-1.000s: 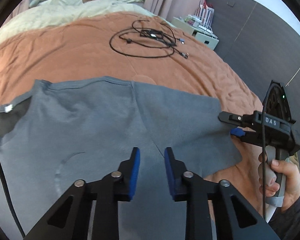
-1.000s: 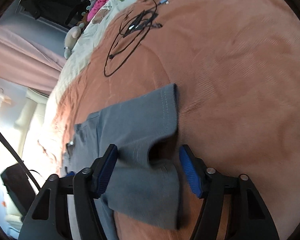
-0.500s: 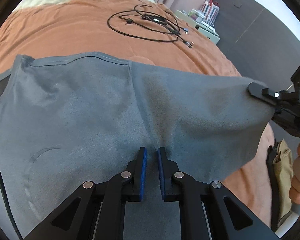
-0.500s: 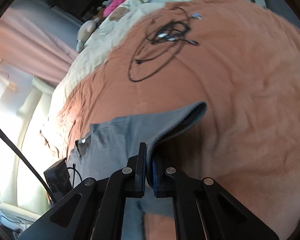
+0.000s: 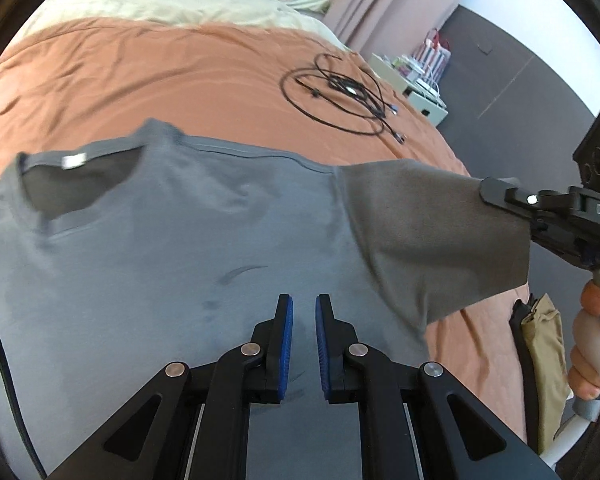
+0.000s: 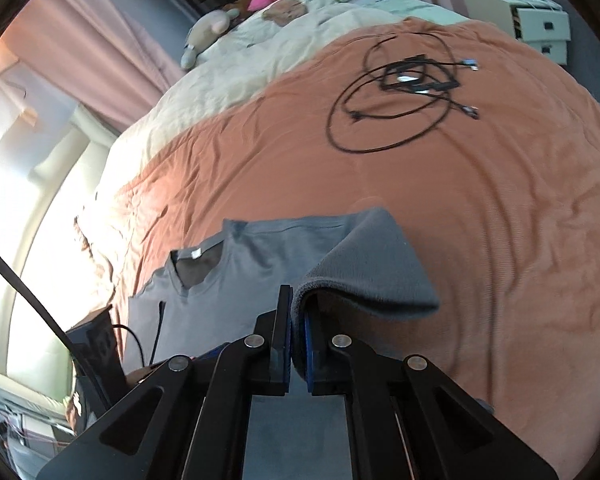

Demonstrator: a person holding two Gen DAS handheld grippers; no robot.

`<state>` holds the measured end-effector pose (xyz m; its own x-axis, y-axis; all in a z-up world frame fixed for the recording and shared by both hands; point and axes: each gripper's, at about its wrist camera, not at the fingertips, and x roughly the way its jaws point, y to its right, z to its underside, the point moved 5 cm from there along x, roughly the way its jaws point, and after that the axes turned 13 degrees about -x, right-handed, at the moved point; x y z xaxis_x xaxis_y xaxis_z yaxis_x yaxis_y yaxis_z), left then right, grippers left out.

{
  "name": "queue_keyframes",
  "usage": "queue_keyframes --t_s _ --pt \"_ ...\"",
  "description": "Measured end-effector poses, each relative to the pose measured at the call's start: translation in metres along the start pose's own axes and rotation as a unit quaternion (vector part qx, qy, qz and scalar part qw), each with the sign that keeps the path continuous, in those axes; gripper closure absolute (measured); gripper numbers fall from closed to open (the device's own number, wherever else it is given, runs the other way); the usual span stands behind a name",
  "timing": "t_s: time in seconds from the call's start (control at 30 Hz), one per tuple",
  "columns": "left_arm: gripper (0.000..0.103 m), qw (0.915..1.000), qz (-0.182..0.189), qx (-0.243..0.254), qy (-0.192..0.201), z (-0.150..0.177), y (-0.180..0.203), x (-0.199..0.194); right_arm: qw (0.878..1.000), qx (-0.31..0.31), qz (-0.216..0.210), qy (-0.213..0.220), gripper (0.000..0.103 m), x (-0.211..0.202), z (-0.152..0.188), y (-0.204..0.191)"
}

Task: Fold small clothes
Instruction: 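Fold the held side inward over the shirt body toward the left tool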

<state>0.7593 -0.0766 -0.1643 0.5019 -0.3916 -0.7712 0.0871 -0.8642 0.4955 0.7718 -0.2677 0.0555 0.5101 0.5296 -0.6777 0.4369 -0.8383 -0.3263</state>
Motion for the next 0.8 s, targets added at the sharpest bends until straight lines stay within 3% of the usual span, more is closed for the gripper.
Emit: queue_keyframes --t_s 0.3,0.73,0.8 --pt "0.091 0.9996 0.005 -0.027 0.011 0.009 -0.055 -0.049 0.999 -0.023 0.020 -0.043 0.102 0.046 0.002 -0.052" --pt "0.090 0.9980 -0.017 -0.060 0.003 0.012 -0.112 -0.065 0.989 -0.075 0.046 -0.123 0.100 0.117 0.016 -0.103" --pt "0.084 0.9979 -0.015 -0.062 -0.002 0.012 -0.110 -0.061 0.990 -0.074 0.036 -0.112 0.088 0.111 0.014 -0.101"
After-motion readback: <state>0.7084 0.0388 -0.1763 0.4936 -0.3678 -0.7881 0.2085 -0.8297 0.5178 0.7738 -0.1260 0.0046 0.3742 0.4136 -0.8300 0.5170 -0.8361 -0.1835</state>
